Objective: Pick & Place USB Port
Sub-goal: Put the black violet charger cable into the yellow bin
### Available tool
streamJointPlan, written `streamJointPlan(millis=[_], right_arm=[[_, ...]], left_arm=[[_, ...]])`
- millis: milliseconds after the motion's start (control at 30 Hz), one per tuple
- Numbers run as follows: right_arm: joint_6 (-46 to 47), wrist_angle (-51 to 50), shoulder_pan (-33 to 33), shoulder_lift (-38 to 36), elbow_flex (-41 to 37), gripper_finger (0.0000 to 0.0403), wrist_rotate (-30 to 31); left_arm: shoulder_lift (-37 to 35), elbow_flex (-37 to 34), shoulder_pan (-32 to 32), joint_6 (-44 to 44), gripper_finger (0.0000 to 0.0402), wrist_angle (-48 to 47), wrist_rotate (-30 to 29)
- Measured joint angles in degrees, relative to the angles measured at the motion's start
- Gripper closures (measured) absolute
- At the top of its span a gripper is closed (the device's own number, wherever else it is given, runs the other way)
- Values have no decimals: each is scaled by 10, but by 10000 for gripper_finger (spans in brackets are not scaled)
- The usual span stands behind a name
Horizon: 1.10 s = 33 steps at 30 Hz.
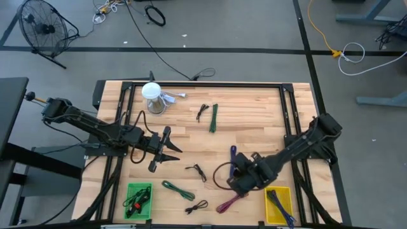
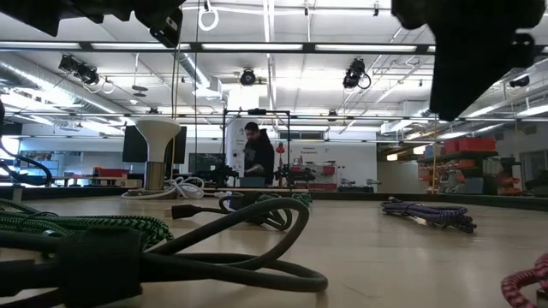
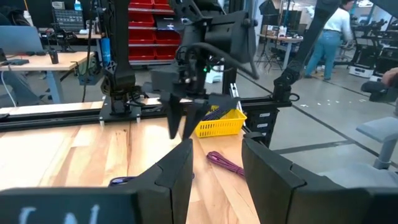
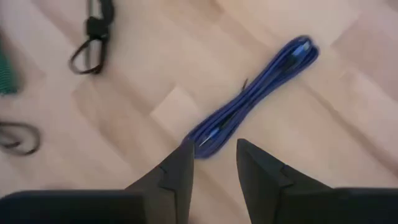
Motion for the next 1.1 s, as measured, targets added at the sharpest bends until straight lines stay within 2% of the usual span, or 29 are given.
streamJointPlan(millis=[267,433,800,1100], right_arm=[[-20,2,-41,51,0,269,9],[-15,4,-58,88,0,242,25],[33,2,-80,137,0,184,17],[72,7,-79,174,2,179,14]], left_arm=[[0,0,0,-10,259,-3,0],[0,0,0,-10,259,-4,0],[0,0,0,-11,259,-5,0],[0,0,0,-15,259,-14,0]])
